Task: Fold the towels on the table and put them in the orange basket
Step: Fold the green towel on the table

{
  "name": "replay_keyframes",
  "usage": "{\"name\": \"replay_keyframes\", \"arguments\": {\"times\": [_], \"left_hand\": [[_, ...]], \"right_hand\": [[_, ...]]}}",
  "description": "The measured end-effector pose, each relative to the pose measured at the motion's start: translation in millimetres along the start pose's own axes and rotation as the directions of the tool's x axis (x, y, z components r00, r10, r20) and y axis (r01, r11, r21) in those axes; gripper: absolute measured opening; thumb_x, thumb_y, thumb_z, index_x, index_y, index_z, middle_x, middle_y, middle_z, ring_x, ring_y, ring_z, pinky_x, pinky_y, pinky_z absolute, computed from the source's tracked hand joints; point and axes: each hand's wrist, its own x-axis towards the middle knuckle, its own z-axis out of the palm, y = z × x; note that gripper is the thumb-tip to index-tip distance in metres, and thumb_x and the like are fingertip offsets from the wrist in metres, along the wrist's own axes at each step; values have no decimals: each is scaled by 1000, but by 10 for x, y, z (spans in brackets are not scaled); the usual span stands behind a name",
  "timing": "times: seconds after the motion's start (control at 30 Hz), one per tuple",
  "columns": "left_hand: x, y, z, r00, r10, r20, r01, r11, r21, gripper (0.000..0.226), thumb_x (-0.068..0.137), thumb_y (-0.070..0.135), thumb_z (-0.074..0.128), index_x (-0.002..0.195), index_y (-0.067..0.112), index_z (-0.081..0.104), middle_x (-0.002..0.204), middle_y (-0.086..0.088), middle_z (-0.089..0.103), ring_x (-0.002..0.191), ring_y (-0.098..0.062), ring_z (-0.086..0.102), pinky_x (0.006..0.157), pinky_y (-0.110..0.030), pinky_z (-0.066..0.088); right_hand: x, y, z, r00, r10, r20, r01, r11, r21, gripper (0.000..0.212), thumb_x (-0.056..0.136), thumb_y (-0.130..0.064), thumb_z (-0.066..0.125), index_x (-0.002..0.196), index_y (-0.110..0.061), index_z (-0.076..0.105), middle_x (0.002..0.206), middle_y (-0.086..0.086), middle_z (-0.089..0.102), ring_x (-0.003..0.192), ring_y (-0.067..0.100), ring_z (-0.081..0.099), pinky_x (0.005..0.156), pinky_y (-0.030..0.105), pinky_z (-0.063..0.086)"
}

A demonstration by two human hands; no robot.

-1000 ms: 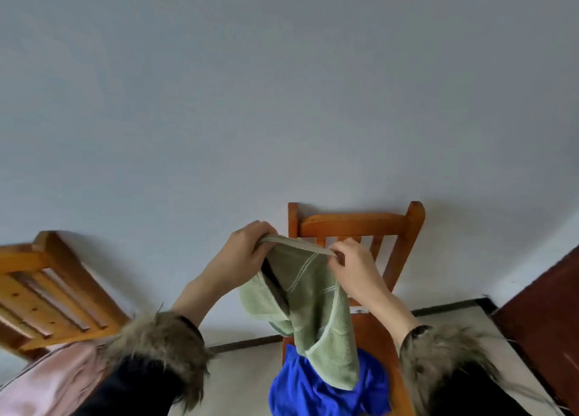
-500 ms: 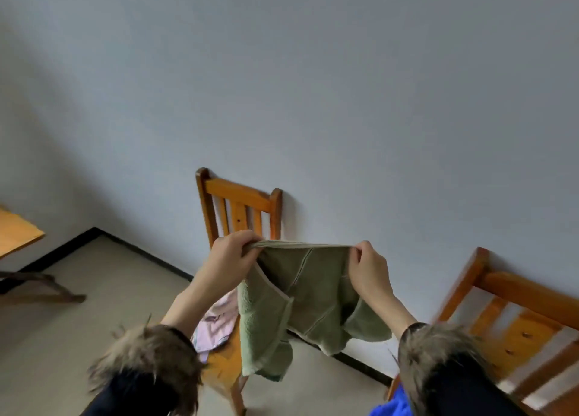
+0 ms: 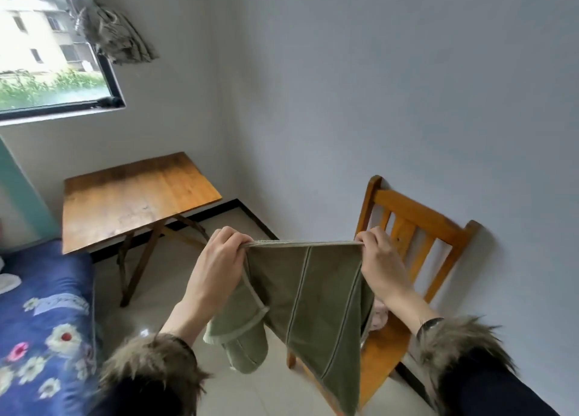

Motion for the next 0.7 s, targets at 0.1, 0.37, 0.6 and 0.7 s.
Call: {"name": "replay_keyframes", "arguments": {"times": [0.1,0.37,0.6,0.7], "left_hand": [[93,-364,-179,995,-46,-85,50,998,42,14,88,0,57,93,8,68,91,-2,59,90,-19,54,80,-18,38],[610,-1502,-542,943,-140,-301,199,964,176,14,85,-4,59,94,2,68,89,-12,62,88,-31,57,82,-43,50],[1415,-2449,-658,896,-189,-401,298,927,228,15,84,-6,59,94,1,68,90,-13,63,88,-31,56,83,-36,45],[1772,-2862,-760,859,-179,-480,325,915,240,15,83,-7,60,92,2,68,87,-11,63,87,-26,54,83,-27,40]], "right_hand": [[324,-338,356,1000,19,21,-19,1000,25,27,73,23,53,94,9,62,91,25,58,81,40,58,69,41,48],[1533,-1111,1520,996,-22,87,16,998,63,23,90,5,41,107,3,56,108,21,55,97,37,53,84,39,41],[2780,-1547,2347,987,50,151,-77,980,185,18,90,-3,44,103,2,55,112,21,52,103,38,49,88,44,39],[3278,-1776,2637,995,25,99,-54,952,301,16,90,-3,45,100,4,56,107,23,54,101,40,50,85,43,38]]}}
